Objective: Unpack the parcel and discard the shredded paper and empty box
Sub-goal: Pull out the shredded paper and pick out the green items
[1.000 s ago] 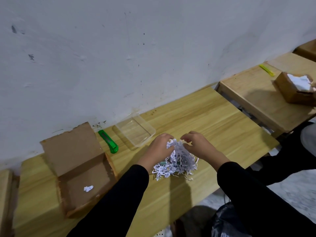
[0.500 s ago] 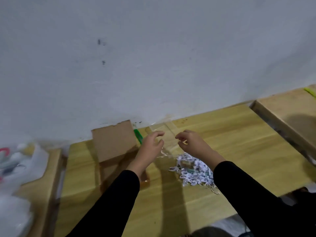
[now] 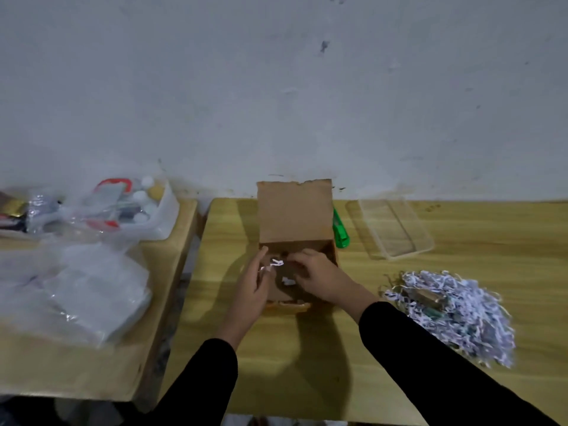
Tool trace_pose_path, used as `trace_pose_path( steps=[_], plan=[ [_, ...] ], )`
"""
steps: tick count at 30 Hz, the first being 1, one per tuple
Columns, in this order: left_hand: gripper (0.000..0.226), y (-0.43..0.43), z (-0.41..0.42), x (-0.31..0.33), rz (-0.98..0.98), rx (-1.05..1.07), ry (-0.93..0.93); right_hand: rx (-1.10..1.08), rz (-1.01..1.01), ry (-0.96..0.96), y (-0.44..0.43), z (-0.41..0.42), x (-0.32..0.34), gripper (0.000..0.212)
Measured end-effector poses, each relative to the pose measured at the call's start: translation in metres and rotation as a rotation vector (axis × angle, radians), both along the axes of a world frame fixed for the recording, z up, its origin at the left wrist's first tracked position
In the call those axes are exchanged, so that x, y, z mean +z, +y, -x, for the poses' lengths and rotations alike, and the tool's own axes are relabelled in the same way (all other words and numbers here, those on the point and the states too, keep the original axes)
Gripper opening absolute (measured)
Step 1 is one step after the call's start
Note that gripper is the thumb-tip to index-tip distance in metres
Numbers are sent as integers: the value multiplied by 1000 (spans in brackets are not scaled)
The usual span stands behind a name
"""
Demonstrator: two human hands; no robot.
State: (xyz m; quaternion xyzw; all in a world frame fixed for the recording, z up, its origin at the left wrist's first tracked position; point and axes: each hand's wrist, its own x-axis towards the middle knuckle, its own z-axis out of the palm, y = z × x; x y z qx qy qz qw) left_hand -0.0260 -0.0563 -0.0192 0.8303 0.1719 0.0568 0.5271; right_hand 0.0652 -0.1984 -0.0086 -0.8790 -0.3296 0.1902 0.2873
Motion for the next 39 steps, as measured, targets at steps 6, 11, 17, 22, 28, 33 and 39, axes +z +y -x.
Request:
trace_pose_path(
  steps=[6, 11, 17, 22, 28, 33, 39],
  plan=[
    [46, -6, 3, -17, -108, -74, -69, 63, -16, 71, 19, 7, -28, 41],
    [51, -7, 1, -25, -151, -44, -92, -144, -232, 264, 21, 5, -31, 36],
    [57, -6, -3, -26, -128, -20, -82, -179, -316, 301, 24, -7, -31, 33],
    [60, -5, -2, -26, -86, 3, -60, -98, -287, 394, 40, -7, -30, 31],
    [63, -4, 0, -30, -31, 36, -41, -164, -350, 542, 46, -11, -29, 16],
    [63, -4, 2, -30, 6, 56, -30, -284, -237, 385, 31, -21, -30, 11],
    [58, -9, 1, -29, 34, 87, -25, -153, 224, -9, 2, -28, -25, 17]
  ],
)
